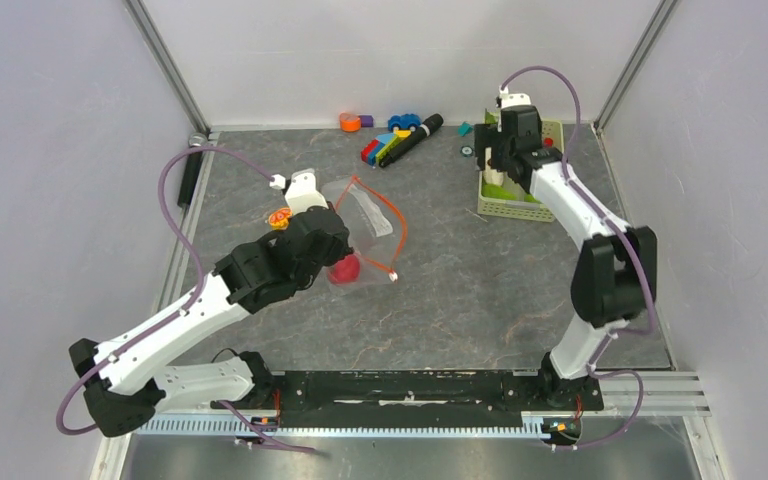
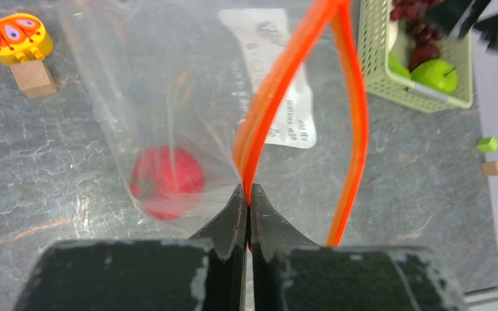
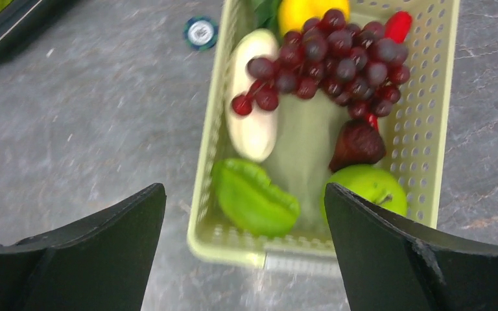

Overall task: Place the food in the zip-top bag and seal the zipper
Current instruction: Pick up the fake fruit from the bin.

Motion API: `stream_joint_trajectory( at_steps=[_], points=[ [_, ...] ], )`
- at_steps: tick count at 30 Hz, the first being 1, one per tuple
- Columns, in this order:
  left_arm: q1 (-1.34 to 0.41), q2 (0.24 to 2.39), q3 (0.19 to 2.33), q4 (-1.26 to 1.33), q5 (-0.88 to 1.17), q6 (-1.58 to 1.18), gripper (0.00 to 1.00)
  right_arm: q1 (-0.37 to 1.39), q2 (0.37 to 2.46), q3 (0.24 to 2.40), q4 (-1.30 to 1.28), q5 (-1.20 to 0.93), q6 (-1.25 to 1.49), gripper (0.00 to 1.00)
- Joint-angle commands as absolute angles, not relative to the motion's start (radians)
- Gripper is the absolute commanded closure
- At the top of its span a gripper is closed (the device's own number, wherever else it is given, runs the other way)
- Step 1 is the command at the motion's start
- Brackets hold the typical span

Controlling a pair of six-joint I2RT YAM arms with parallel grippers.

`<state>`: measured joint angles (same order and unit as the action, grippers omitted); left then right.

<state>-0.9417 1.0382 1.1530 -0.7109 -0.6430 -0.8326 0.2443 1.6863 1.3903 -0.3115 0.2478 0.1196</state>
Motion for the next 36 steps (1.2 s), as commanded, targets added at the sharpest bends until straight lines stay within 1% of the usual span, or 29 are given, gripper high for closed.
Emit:
stream_joint_trajectory(
  at_steps=[1,3,4,5,6,7,8,9,11,15,18,20,25,32,35,36],
  points=[
    [-0.936,1.068,1.206,-0.763,-0.600,-0.873,0.94,0.173,1.835,1.609,-0.393,0.291,0.209,0.02],
    [-0.937,1.076,1.206,-0.756,-0.594,-0.865,0.94,0.162,1.870,1.618,-0.341,0.343,0.238,0.02],
    [-0.937,1.076,1.206,-0.755,-0.593,-0.860,0.94,0.163,1.879,1.605,-0.286,0.336,0.201,0.02],
    [-0.937,1.078,1.204,-0.752,-0.594,-0.853,0.94,0.163,1.885,1.576,-0.195,0.283,0.126,0.02],
    [-0.937,1.077,1.202,-0.752,-0.597,-0.848,0.94,0.163,1.882,1.522,-0.097,0.171,0.031,0.03],
    [-0.937,1.077,1.198,-0.752,-0.598,-0.841,0.94,0.165,1.879,1.482,0.012,0.069,-0.118,0.02],
    [-0.936,1.077,1.195,-0.753,-0.595,-0.832,0.94,0.167,1.878,1.451,0.064,0.008,-0.254,0.02],
    [-0.937,1.074,1.189,-0.756,-0.593,-0.829,0.94,0.169,1.879,1.441,0.071,-0.045,-0.368,0.02],
    [-0.936,1.064,1.175,-0.759,-0.588,-0.818,0.94,0.166,1.881,1.427,0.078,-0.029,-0.542,0.02],
    [-0.936,1.056,1.145,-0.758,-0.602,-0.807,0.94,0.167,1.873,1.394,0.015,-0.097,-0.928,0.02],
    [-0.935,1.066,1.143,-0.754,-0.603,-0.792,0.94,0.167,1.881,1.384,0.003,-0.080,-1.081,0.02],
    [-0.936,1.079,1.140,-0.737,-0.603,-0.774,0.94,0.166,1.907,1.410,-0.065,-0.060,-1.202,0.02],
    [-0.936,1.108,1.144,-0.715,-0.599,-0.755,0.96,0.162,2.023,1.552,-0.181,0.031,-1.259,0.02],
    [-0.934,1.120,1.138,-0.671,-0.603,-0.704,0.96,0.161,2.147,1.666,-0.192,0.130,-1.266,0.05],
    [-0.929,1.132,1.138,-0.659,-0.615,-0.697,0.96,0.161,2.195,1.704,-0.178,0.156,-1.256,0.15],
    [-0.927,1.137,1.140,-0.655,-0.618,-0.696,0.96,0.161,2.208,1.710,-0.161,0.168,-1.246,0.25]
  ],
)
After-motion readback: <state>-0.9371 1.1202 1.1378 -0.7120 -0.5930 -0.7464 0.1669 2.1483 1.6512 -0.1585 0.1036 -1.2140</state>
